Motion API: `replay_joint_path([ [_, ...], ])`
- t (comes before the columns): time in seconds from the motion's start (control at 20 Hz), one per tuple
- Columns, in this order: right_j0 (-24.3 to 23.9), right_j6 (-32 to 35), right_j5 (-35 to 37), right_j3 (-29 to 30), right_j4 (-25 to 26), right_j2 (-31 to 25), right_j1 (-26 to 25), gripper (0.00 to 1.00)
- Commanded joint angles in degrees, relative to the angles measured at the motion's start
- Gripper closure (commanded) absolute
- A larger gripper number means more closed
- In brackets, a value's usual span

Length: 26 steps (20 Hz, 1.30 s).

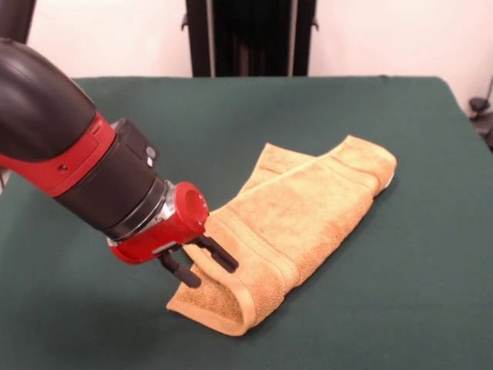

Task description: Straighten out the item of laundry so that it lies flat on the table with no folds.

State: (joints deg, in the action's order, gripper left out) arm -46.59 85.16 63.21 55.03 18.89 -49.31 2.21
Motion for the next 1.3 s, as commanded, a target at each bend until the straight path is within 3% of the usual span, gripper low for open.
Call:
replay_joint_path([
  [0.05,1.1,-13.1,-3.8,8.9,2.8,0.2,1.9,0.0],
  [1.3,1.3,-12.0,-10.4,9.7,3.5,-1.2,-1.1,0.0],
])
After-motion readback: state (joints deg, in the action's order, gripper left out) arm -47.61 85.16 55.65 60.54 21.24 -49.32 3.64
